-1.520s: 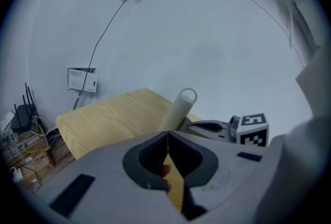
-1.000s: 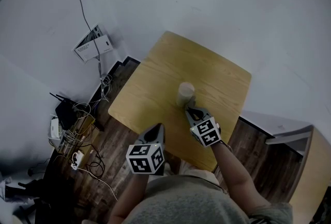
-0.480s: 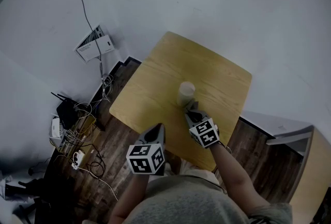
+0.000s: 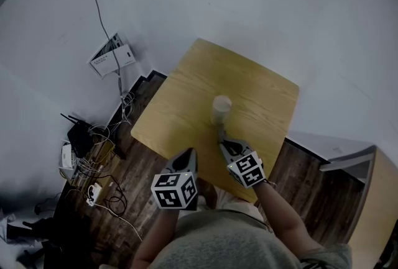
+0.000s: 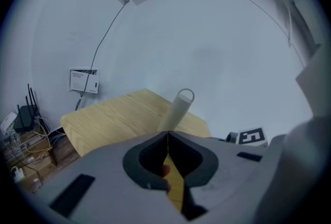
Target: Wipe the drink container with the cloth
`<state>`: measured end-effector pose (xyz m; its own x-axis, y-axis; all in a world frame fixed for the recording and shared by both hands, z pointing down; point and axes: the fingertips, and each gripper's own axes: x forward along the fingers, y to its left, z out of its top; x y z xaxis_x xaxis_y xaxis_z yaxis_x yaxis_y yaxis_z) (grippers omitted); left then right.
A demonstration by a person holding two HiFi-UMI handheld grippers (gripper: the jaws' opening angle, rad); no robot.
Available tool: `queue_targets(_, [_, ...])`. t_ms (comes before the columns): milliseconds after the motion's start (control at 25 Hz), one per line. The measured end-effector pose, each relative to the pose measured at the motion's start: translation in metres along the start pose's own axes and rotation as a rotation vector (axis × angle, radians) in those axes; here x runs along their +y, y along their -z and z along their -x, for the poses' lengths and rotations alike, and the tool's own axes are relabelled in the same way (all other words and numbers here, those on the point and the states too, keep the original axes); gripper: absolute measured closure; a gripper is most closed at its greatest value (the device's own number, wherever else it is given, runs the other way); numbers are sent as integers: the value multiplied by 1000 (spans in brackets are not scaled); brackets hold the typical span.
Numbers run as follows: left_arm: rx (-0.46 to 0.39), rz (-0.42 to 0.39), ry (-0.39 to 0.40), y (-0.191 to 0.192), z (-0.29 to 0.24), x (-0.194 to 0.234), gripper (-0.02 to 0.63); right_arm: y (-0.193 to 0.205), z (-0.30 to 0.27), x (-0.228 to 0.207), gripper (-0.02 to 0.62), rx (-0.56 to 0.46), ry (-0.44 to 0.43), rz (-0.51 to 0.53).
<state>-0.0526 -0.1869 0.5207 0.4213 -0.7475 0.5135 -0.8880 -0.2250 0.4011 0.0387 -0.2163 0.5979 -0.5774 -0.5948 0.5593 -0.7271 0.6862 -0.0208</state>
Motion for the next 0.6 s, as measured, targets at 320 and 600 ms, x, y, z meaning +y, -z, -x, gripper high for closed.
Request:
queue_targets(320, [-12,-4,5,0,6,-2,603,-32,22,29,584,-104,-36,7])
queue_targets(600, [-16,-2,13,0,8,-5,603,-85,32,35,583,-223,-49,63])
